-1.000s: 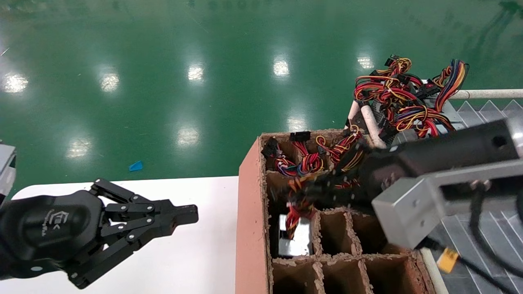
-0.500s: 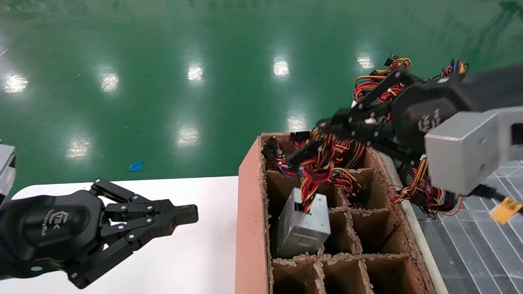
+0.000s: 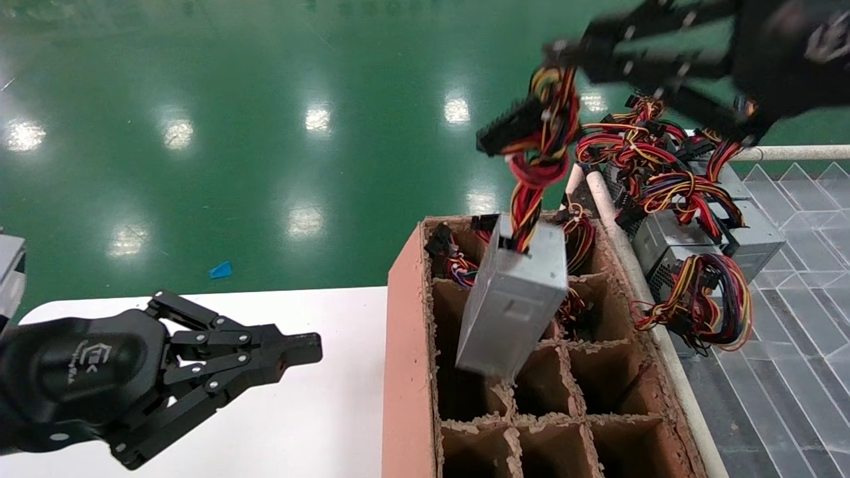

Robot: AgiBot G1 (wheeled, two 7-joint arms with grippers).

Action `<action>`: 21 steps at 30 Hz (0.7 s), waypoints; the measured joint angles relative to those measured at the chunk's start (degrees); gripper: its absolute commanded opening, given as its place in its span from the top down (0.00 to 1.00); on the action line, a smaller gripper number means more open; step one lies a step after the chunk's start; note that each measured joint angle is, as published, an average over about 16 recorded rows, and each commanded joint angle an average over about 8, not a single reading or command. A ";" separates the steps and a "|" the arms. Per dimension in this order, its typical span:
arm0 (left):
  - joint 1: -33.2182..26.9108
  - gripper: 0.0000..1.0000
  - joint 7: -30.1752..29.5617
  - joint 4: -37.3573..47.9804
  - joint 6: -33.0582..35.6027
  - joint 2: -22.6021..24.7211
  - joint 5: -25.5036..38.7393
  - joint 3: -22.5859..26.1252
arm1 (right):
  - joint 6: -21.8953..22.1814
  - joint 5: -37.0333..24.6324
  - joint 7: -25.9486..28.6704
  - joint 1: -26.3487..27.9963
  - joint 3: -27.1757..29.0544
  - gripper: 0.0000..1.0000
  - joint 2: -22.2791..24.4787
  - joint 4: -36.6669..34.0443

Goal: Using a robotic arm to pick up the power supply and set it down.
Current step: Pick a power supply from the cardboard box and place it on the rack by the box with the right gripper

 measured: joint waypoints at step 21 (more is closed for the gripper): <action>0.00 1.00 0.00 0.00 0.00 0.00 0.00 0.00 | -0.23 -2.07 1.13 6.82 4.29 1.00 9.68 -2.16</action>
